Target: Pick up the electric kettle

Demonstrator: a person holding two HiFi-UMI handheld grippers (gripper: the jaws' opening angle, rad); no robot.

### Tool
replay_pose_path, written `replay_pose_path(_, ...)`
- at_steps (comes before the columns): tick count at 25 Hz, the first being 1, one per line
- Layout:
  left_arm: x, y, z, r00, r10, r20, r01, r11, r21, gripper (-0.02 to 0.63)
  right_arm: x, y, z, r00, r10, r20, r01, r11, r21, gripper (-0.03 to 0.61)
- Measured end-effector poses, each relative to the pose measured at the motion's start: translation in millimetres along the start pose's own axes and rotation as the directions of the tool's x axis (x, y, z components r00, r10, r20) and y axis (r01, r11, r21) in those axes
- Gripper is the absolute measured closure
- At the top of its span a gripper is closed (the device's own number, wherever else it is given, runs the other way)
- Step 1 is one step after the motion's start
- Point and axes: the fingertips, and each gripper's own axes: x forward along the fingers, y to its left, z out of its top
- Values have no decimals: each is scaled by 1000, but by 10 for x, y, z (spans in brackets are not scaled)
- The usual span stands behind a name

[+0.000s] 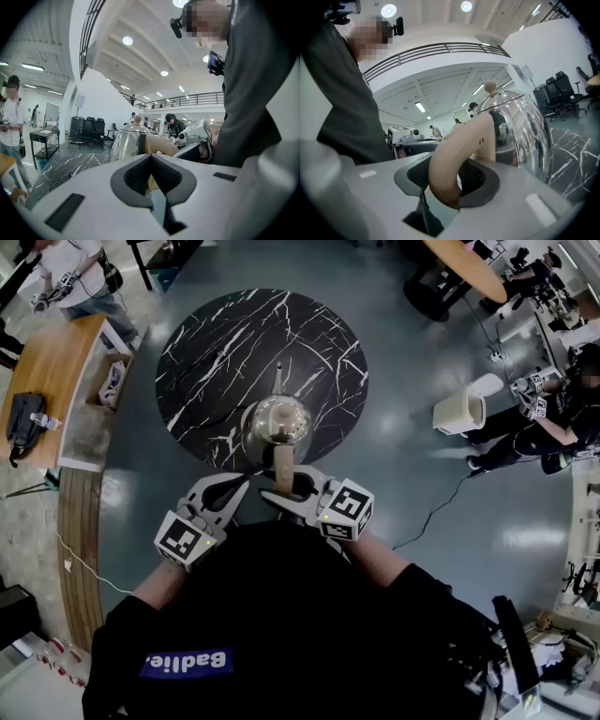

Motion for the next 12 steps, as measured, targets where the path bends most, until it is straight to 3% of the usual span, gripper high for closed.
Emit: replay_pose_path(12,42,7,3,1000,-15,-15,15,1000,-1,607,18,-25,-26,1000,-4,3,4,1000,-4,434)
